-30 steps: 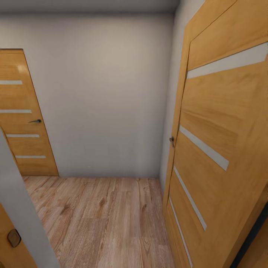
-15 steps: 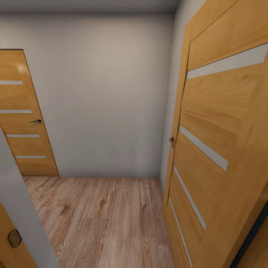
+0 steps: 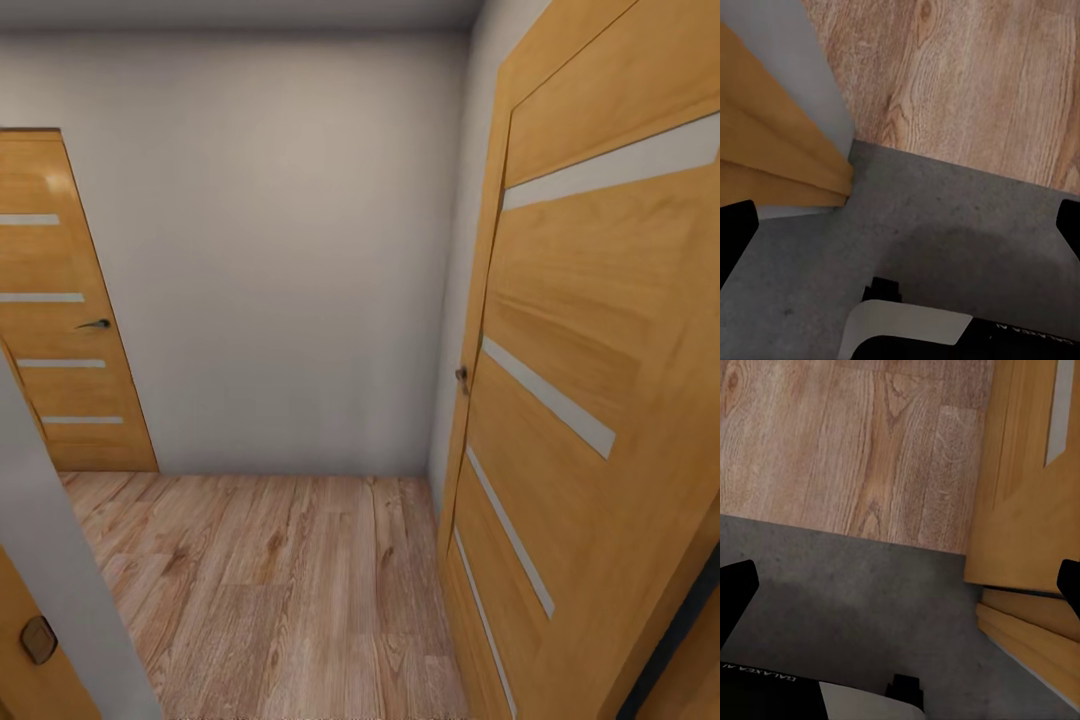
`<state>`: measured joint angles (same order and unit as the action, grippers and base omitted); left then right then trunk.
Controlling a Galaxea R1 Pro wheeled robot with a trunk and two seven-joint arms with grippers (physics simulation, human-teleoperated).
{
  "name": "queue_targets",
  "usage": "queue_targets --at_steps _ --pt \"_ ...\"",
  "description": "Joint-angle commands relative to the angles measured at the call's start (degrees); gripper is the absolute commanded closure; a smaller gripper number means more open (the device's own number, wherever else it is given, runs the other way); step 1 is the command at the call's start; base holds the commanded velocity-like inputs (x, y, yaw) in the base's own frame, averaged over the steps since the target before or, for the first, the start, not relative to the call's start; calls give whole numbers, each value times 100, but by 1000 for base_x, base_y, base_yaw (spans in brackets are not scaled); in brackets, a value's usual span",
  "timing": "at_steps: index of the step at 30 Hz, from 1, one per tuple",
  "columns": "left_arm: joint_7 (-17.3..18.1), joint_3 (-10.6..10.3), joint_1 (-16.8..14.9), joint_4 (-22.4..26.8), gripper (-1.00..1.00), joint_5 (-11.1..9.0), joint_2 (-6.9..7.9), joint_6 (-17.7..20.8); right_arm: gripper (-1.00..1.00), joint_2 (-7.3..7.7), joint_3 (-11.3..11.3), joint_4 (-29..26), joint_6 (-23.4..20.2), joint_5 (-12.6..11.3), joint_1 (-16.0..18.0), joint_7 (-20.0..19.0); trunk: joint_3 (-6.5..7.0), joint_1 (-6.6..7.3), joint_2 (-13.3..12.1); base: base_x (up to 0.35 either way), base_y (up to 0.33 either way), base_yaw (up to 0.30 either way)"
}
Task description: Move the two storage containers from the living room to the garage. In the garage, place one container on the floor and stack the other container on top of it (either order is fine).
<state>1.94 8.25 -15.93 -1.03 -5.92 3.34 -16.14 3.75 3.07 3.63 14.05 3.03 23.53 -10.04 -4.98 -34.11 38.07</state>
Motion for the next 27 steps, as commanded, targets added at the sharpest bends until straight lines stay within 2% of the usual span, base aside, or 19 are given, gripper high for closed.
queue_targets --at_steps 1,11,27 --pt "20 1 -7 -11 -100 -58 0 -21 -100 0 27 24 45 30 11 2 -12 -2 9 0 0 0" --pt "17 1 -7 -11 -100 -58 0 -21 -100 0 27 24 45 30 11 2 -15 -2 9 23 0 0" --pt "16 4 -7 -11 -100 -58 0 -21 -100 1 27 24 45 30 11 2 -15 -2 9 271 0 0"
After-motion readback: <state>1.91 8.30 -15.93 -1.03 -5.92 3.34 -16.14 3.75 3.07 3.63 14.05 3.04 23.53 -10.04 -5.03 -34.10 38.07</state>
